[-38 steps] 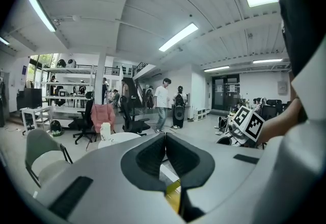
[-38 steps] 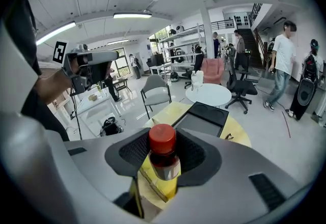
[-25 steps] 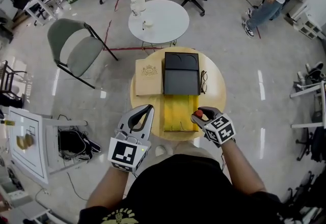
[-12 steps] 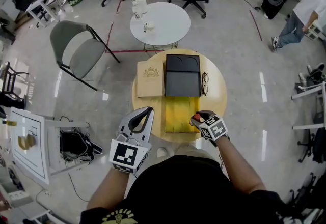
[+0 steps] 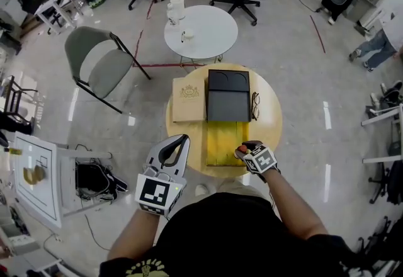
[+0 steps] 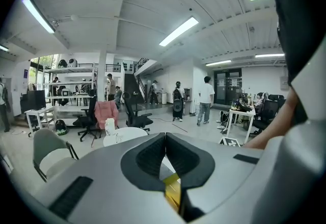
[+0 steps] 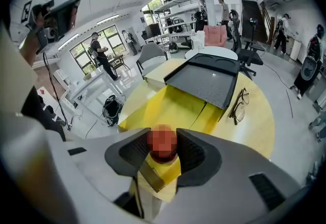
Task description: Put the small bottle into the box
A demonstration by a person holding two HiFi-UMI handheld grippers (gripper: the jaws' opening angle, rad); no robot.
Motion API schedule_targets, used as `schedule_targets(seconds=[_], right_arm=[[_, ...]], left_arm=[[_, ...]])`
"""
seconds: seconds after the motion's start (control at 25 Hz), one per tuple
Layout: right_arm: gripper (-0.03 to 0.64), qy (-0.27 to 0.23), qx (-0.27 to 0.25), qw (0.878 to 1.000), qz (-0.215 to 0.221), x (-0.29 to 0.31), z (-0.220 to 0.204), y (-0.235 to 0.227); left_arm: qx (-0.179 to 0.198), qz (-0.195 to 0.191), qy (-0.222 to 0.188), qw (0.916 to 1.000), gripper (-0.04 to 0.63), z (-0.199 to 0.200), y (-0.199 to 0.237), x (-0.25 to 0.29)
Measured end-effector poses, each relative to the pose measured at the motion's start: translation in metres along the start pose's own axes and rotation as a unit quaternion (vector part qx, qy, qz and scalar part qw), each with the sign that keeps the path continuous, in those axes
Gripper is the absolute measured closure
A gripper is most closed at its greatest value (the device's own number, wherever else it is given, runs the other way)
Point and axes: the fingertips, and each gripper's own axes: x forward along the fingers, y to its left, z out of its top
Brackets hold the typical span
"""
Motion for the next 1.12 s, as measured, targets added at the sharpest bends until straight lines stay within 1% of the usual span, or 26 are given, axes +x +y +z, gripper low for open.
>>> schedule_targets(seconds=[0.16, 0.36, 0.52, 0.56, 0.6, 0.64, 0.68, 0.76, 0.88, 1.12], right_arm=[[0.451, 0.007, -0.01, 1.0, -0.005, 0.006, -0.006, 0.002], [0.462, -0.007, -0.015, 1.0, 0.003, 0.006, -0.005, 0.012], [0.47, -0.024, -0.011, 1.0, -0.003, -0.003, 0.0, 0.014], [0.471, -0.031, -0.011, 0.999, -0.01, -0.007, 0.002, 0.014], [0.489, -0.04, -0.012, 0.999, -0.019, -0.012, 0.004, 0.013], [0.552, -0.053, -0.013, 0.998, -0.031, -0.019, 0.007, 0.012], [0.601, -0.066, -0.013, 0.997, -0.041, -0.025, 0.009, 0.012], [0.603, -0.089, -0.017, 0.995, -0.048, -0.037, 0.014, 0.016], [0.603, -0.123, -0.022, 0.991, -0.047, -0.051, 0.022, 0.027], [0.603, -0.166, -0.007, 0.985, -0.043, -0.078, 0.031, 0.044]], left_arm=[[0.001, -0.002, 0.0, 1.0, 0.576, 0.002, -0.001, -0.003], [0.005, -0.005, -0.003, 1.0, 0.576, 0.002, -0.003, -0.008], [0.007, -0.006, -0.008, 0.9999, 0.576, 0.003, -0.006, -0.013], [0.008, -0.007, -0.01, 0.9999, 0.576, 0.003, -0.006, -0.014], [0.008, -0.008, -0.012, 0.9999, 0.576, 0.004, -0.007, -0.016], [0.008, -0.01, -0.016, 0.9998, 0.577, 0.006, -0.008, -0.018], [0.007, -0.011, -0.019, 0.9997, 0.576, 0.007, -0.01, -0.02], [0.001, -0.014, -0.027, 0.9995, 0.576, 0.009, -0.011, -0.024], [-0.002, -0.02, -0.032, 0.9993, 0.577, 0.008, -0.014, -0.028], [0.014, -0.023, -0.032, 0.9991, 0.577, 0.007, -0.016, -0.036]])
